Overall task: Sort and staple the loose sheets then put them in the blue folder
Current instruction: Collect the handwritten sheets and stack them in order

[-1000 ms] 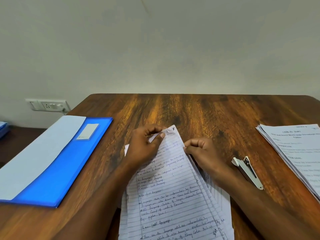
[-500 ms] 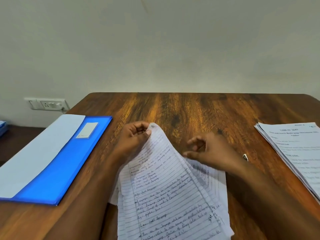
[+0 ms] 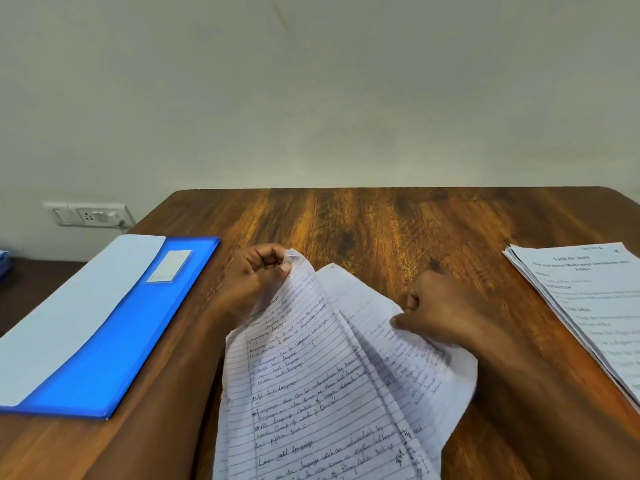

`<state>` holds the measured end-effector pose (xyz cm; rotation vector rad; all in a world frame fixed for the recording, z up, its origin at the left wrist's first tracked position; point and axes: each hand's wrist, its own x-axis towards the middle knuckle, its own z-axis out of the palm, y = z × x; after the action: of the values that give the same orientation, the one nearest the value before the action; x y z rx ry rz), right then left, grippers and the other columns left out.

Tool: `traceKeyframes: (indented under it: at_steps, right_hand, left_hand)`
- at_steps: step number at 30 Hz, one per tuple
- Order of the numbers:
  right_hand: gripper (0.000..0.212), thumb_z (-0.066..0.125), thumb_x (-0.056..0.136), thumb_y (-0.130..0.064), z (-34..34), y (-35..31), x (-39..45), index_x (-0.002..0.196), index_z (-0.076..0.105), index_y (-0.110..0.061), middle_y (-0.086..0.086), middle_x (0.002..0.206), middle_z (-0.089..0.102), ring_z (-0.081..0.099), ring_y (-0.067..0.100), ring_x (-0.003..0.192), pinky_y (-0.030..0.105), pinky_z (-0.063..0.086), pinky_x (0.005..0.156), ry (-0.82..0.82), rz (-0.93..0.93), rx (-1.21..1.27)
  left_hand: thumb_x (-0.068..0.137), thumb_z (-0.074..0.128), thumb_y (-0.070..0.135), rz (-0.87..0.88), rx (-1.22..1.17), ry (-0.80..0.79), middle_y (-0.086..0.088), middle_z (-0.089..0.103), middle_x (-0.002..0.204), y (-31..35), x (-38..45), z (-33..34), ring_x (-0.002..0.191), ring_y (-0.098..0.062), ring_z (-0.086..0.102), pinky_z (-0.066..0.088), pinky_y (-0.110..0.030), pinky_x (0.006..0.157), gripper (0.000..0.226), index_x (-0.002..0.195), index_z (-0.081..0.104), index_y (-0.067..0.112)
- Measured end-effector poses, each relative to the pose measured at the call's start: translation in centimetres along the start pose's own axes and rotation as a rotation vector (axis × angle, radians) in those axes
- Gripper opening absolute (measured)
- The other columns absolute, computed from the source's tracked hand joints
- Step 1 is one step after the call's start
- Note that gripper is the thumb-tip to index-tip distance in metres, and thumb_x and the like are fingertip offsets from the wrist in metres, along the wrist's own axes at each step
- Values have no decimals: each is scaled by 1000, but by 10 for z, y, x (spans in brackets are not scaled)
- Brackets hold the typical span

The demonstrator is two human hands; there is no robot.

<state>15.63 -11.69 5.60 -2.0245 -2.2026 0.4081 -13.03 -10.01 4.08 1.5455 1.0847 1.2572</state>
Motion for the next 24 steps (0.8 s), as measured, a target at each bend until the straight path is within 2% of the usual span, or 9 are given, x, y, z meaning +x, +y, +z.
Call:
traceKeyframes:
  at_steps: [2, 4, 7, 9, 11, 13, 15, 21, 24]
  right_hand:
    - [39, 81, 81, -51, -6, 3, 1, 68, 64, -18, -3, 65, 66, 67, 16, 65, 35, 56, 61, -9, 35, -83]
    - [43, 77, 83, -53, -10, 3, -3, 65, 65, -16, -4, 59, 69, 70, 14, 60, 36, 61, 68, -53, 51, -135]
    - [47, 77, 80, -62, -13, -1, -8, 68, 62, -19, -6, 62, 68, 67, 11, 63, 31, 58, 67, -61, 68, -205]
    - [56, 77, 72, -75, -6, -3, -6, 73, 60, -22, -8, 68, 65, 64, 12, 66, 31, 55, 64, 40, 68, -195]
    - [59, 75, 70, -80, 6, -7, -2, 87, 64, -25, -9, 78, 68, 66, 13, 72, 39, 61, 71, 200, 51, -54]
    - [64, 76, 74, -75, 21, -12, 1, 113, 62, -27, -8, 101, 71, 68, 15, 90, 45, 60, 86, 278, 11, 68]
    - [71, 81, 77, -65, 32, -15, 3, 130, 54, -24, -3, 116, 70, 67, 18, 101, 39, 56, 88, 261, -30, 131]
    - [68, 94, 73, -35, 28, -12, 10, 129, 59, -20, -9, 108, 66, 62, 13, 95, 33, 51, 75, 68, 47, 378]
    - [62, 95, 71, -17, 30, -2, 16, 125, 65, -18, 2, 90, 70, 69, 18, 83, 31, 50, 66, 80, 44, 638]
  left_hand:
    - [97, 51, -16, -10, 22, 1, 11, 70, 68, -2, -1, -3, 60, 0, 64, 48, -9, 56, 23, 89, 65, 0]
    - [98, 55, -12, -27, 36, -4, 3, 73, 77, -5, -1, -5, 68, -3, 67, 51, -14, 62, 17, 92, 68, -3]
    - [97, 58, -10, -35, 20, -8, -9, 73, 86, -10, 0, -8, 75, -11, 68, 54, -20, 67, 11, 99, 69, -11]
    - [97, 57, -12, -47, 11, -7, -5, 74, 82, -13, 1, -8, 72, -9, 68, 54, -18, 65, 13, 96, 69, -8]
    - [97, 56, -14, -48, 9, -22, -1, 75, 79, -16, 2, -5, 68, -6, 67, 52, -16, 60, 12, 96, 68, -11]
    - [96, 55, -16, -35, 4, -42, 1, 74, 75, -18, 2, -1, 62, -3, 65, 49, -12, 55, 11, 100, 65, -17]
    - [96, 54, -17, -20, -6, -65, 3, 72, 70, -20, 3, 2, 56, -2, 63, 46, -10, 52, 13, 103, 64, -21]
    - [97, 55, -16, -55, -98, -99, -9, 71, 78, -26, 4, 3, 60, -6, 63, 48, -13, 53, 14, 106, 64, -22]
    - [97, 54, -16, -67, -132, -98, -15, 70, 81, -28, 4, 4, 60, -7, 64, 49, -13, 53, 14, 106, 63, -22]
